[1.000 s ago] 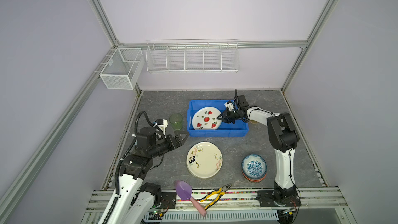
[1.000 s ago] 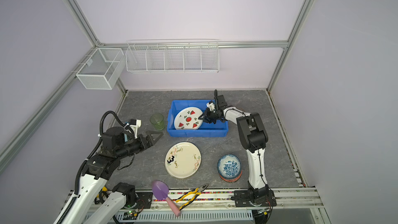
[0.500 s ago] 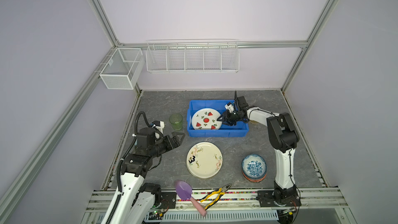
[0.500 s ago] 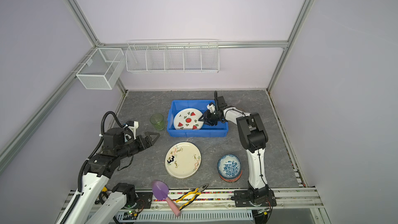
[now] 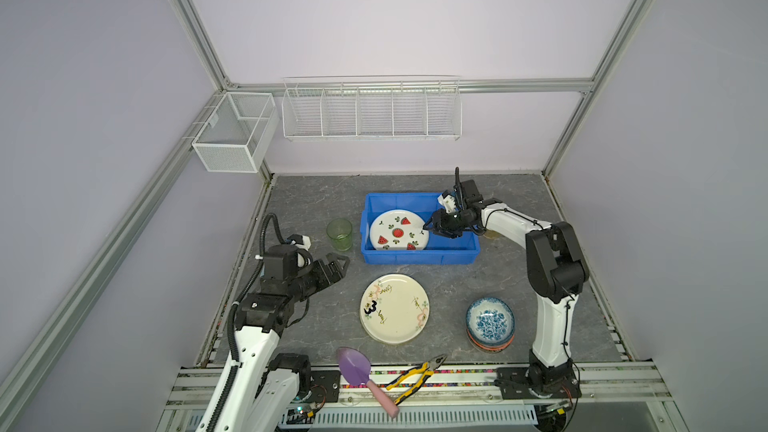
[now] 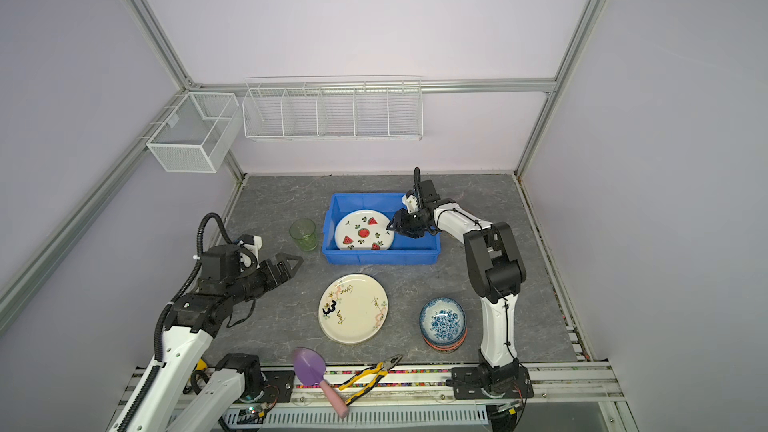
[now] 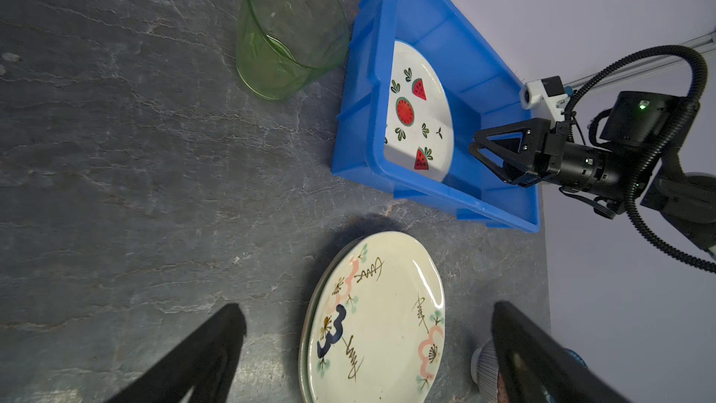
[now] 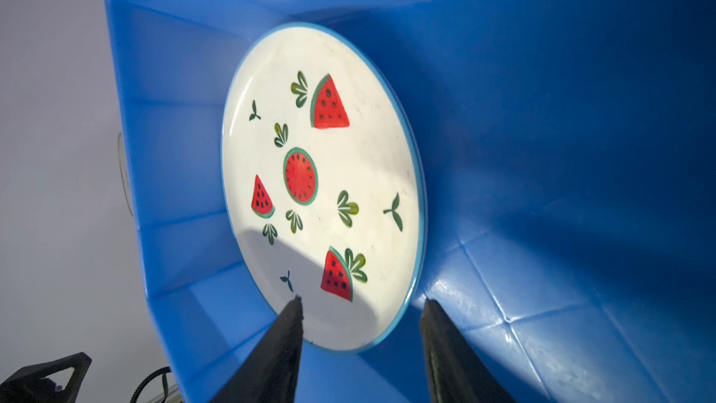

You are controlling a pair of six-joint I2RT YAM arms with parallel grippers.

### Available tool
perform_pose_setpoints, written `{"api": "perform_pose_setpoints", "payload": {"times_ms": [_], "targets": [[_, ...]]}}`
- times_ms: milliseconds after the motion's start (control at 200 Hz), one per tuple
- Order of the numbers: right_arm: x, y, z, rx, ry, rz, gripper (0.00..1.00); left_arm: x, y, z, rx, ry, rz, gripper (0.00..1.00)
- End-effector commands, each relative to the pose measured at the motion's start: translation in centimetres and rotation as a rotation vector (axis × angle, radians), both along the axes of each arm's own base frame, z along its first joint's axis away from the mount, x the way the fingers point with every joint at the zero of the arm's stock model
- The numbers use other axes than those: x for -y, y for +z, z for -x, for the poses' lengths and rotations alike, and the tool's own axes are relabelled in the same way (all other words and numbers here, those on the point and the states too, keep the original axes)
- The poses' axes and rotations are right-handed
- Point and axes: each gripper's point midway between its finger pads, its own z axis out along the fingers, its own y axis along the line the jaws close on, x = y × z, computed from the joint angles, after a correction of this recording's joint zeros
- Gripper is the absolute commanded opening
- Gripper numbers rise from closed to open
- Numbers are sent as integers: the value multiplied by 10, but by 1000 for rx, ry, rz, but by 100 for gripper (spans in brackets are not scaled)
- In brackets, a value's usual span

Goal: Place the mixed dishes into the plastic bin
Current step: 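Lower the watermelon plate flat into the bin and open the right gripper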

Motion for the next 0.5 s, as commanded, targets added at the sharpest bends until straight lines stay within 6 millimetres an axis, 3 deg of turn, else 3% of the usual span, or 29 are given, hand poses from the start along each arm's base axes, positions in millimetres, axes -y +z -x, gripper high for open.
{"api": "perform_pose_setpoints", "payload": {"times_ms": [0,245,495], "targets": [[4,18,2,47,4,49,54,-7,-5,3,-15,18,-36,99],[10,41,4,116,-2,108,57,-7,-12,2,-46,16,-44,99],[6,79,12,209,16,120,59,-6,-16,3,-61,17,-35,99]]}}
